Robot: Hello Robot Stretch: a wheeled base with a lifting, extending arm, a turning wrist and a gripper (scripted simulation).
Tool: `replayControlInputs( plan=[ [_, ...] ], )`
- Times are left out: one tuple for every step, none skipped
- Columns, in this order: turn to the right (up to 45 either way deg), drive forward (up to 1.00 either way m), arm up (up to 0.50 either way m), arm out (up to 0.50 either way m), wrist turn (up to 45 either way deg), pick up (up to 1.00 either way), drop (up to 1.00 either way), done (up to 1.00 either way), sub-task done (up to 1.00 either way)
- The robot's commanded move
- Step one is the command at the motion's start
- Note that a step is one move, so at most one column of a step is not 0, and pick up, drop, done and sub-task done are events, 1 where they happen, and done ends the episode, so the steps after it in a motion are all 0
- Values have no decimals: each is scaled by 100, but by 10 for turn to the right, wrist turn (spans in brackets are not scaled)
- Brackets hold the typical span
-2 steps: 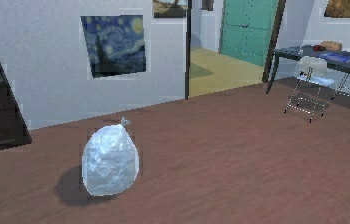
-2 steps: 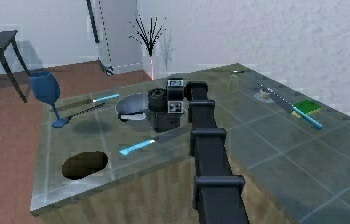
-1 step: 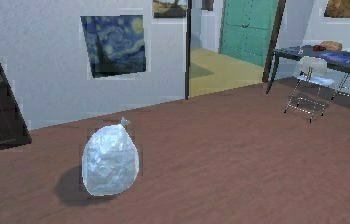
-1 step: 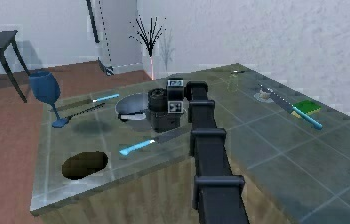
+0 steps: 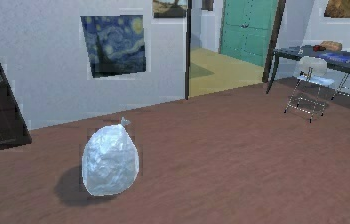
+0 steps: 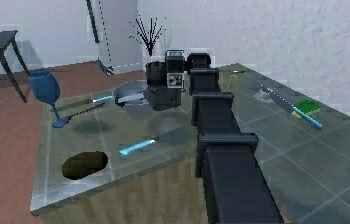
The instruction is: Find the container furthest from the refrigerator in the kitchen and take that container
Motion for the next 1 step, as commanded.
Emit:
replayControlInputs(
  plan=[
    [0,0,0,0,0,0,0,100,0]
  ],
)
